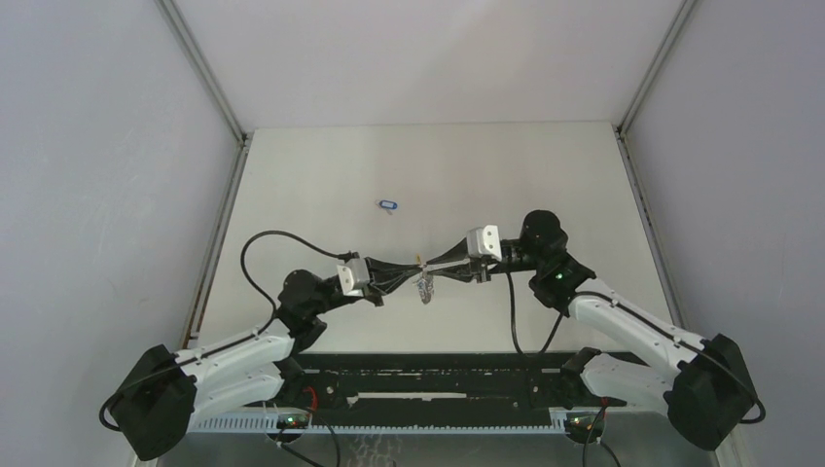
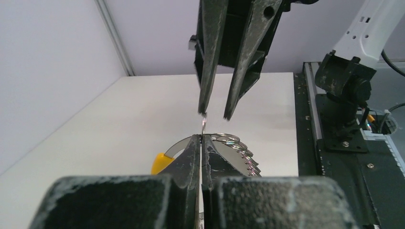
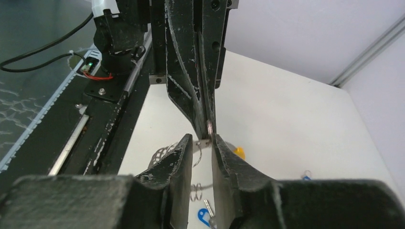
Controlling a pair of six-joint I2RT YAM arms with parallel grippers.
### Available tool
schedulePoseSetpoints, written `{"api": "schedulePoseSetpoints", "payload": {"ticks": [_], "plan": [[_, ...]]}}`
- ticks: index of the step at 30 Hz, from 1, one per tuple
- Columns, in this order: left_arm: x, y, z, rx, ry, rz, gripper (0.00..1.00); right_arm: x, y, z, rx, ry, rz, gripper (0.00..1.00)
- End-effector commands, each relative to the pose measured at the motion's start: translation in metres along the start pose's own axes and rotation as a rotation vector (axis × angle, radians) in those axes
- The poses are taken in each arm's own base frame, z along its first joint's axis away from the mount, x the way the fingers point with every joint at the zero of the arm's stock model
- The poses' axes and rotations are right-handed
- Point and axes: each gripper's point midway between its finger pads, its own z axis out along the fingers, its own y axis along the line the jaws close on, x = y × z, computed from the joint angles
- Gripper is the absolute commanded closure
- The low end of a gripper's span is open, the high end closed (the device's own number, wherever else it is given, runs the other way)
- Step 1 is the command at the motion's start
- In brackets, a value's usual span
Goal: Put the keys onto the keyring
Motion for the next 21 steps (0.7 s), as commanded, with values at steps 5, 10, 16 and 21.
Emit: {"api": "schedulePoseSetpoints", "payload": {"ticks": [5, 10, 16, 21], "plan": [[-0.023, 0.003, -0.006, -0.014, -0.106, 0.028, 1.0, -0.014, -0.013, -0.018, 0.06, 0.023, -0.044, 0.77], [-0.019, 0.0, -0.005, 0.007, -0.079, 0.026, 1.0, -0.015, -0.016, -0.012, 0.055, 0.008, -0.049, 0.77], [-0.01, 0.001, -0.005, 0.009, 0.006, 0.019, 1.0, -0.015, -0.017, -0.003, 0.019, 0.022, -0.058, 0.77], [0.0, 0.006, -0.008, -0.012, 0.108, 0.013, 1.0, -0.007, -0.01, 0.002, -0.029, 0.07, -0.059, 0.77]]}}
